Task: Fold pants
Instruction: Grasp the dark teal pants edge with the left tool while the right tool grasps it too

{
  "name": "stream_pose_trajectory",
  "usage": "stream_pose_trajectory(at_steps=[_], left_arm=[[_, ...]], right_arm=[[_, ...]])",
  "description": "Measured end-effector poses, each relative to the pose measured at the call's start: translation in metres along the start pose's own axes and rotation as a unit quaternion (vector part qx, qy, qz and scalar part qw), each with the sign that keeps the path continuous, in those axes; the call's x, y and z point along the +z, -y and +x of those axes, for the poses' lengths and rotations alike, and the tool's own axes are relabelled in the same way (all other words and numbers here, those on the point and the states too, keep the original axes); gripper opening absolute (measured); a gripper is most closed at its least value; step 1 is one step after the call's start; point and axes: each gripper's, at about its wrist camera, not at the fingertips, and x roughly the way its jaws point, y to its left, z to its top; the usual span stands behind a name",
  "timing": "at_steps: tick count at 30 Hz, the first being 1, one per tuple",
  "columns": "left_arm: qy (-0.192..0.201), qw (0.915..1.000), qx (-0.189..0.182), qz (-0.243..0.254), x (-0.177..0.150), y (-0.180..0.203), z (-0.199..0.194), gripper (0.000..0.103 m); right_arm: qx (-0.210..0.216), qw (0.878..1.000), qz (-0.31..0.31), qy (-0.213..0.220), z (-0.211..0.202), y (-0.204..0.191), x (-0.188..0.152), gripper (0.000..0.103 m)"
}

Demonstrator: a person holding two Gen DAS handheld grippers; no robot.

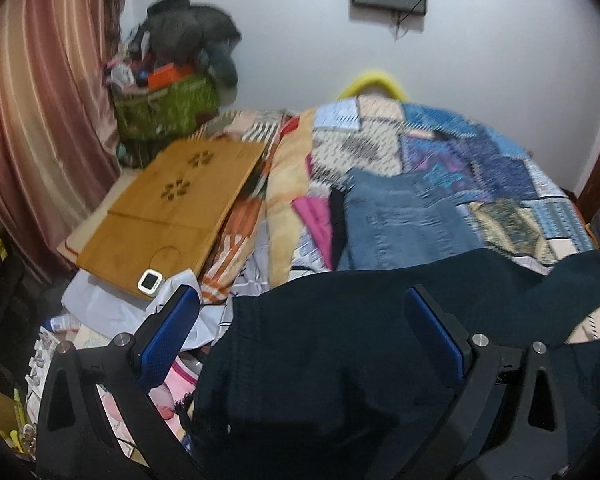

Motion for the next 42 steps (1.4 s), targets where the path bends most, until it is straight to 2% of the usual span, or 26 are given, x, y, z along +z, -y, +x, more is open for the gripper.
stream_pose_trajectory(at_steps=[5, 11, 14, 19, 22, 24, 28, 30, 32, 33, 35, 36, 39, 41, 42], left_arm=[[-0.046, 0.9984, 0.032, -0.006, 0.014, -0.03, 0.051, 0.101], [-0.116, 0.9924, 0.032, -0.024, 0.014, -0.056, 0.11, 0.085], [-0.154, 0.9867, 0.023, -0.047, 0.004, -0.066, 0.134, 0.077], [-0.208, 0.9737, 0.01, -0.093, -0.013, -0.084, 0.176, 0.072], [-0.237, 0.9643, -0.009, -0.119, -0.022, -0.091, 0.194, 0.058], [-0.251, 0.9579, -0.036, -0.134, -0.027, -0.094, 0.201, 0.052], [-0.267, 0.9496, -0.075, -0.146, -0.033, -0.093, 0.207, 0.034], [-0.267, 0.9482, -0.08, -0.152, -0.034, -0.094, 0.207, 0.033], [-0.266, 0.9471, -0.087, -0.158, -0.034, -0.095, 0.205, 0.029], [-0.266, 0.9463, -0.091, -0.16, -0.034, -0.096, 0.204, 0.028], [-0.263, 0.9457, -0.099, -0.163, -0.035, -0.097, 0.199, 0.015], [-0.26, 0.9472, -0.099, -0.16, -0.034, -0.097, 0.195, 0.015], [-0.245, 0.9528, -0.095, -0.152, -0.031, -0.095, 0.184, 0.009], [-0.227, 0.962, -0.079, -0.13, -0.025, -0.089, 0.172, 0.008], [-0.217, 0.9668, -0.069, -0.117, -0.02, -0.085, 0.166, 0.008]], right_arm=[[0.021, 0.997, -0.038, -0.059, 0.055, -0.004, 0.014, 0.099], [0.056, 0.989, -0.067, -0.123, 0.111, -0.013, 0.024, 0.095], [0.07, 0.983, -0.084, -0.15, 0.136, -0.018, 0.029, 0.095], [0.095, 0.97, -0.116, -0.189, 0.17, -0.033, 0.032, 0.095], [0.106, 0.963, -0.129, -0.21, 0.19, -0.039, 0.03, 0.095], [0.114, 0.961, -0.128, -0.219, 0.202, -0.041, 0.03, 0.094], [0.14, 0.958, -0.108, -0.226, 0.216, -0.039, 0.032, 0.088], [0.157, 0.954, -0.087, -0.239, 0.224, -0.037, 0.031, 0.082], [0.183, 0.948, -0.06, -0.255, 0.228, -0.036, 0.026, 0.066], [0.193, 0.945, -0.049, -0.258, 0.229, -0.034, 0.024, 0.062], [0.21, 0.942, -0.032, -0.259, 0.228, -0.032, 0.021, 0.051], [0.215, 0.941, -0.025, -0.26, 0.227, -0.031, 0.018, 0.049], [0.225, 0.939, -0.017, -0.259, 0.225, -0.033, 0.013, 0.035], [0.218, 0.943, -0.04, -0.249, 0.217, -0.041, 0.011, 0.021], [0.209, 0.946, -0.059, -0.242, 0.214, -0.046, 0.011, 0.017]])
